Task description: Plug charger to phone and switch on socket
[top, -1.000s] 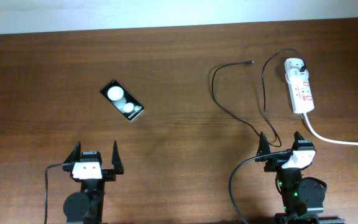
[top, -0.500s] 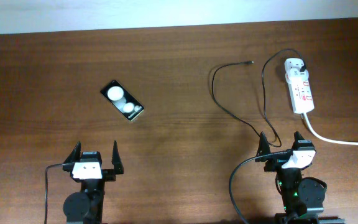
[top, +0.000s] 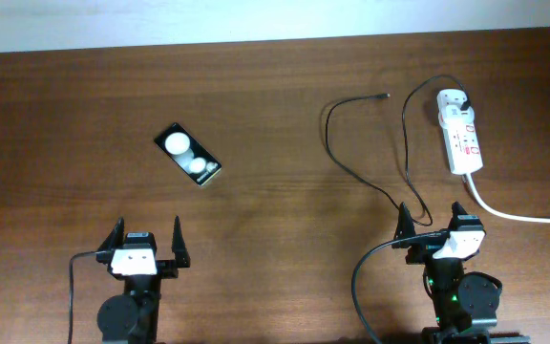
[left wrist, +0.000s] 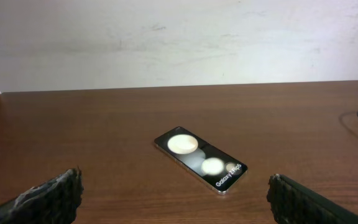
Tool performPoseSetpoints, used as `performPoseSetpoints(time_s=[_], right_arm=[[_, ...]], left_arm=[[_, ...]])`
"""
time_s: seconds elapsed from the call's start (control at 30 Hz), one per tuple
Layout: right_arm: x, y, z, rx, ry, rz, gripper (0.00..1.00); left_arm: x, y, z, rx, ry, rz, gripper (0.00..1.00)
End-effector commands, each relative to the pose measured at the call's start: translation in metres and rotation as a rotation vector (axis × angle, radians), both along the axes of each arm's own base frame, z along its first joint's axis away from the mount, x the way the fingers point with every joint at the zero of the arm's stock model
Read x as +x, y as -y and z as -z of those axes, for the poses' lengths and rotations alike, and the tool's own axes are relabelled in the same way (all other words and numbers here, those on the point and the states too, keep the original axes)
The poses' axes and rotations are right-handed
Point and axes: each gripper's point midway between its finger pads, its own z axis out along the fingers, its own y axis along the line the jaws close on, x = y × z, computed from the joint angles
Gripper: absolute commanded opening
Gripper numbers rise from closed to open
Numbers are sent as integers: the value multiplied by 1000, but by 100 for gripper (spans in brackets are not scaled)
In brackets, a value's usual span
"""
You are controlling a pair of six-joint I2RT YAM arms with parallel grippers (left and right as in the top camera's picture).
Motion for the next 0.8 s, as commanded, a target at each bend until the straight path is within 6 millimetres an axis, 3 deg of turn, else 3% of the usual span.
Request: performPoseSetpoints(time_s=[0.0, 0.33, 0.77], right_arm=[[0, 2, 3, 4, -4, 8, 99], [0, 2, 3, 4, -4, 8, 98], [0, 2, 3, 4, -4, 8, 98]], left_arm=[[0, 4, 1, 15, -3, 24, 99], [0, 4, -8, 14, 37, 23, 99], [-12, 5, -97, 11, 399, 28, 99]])
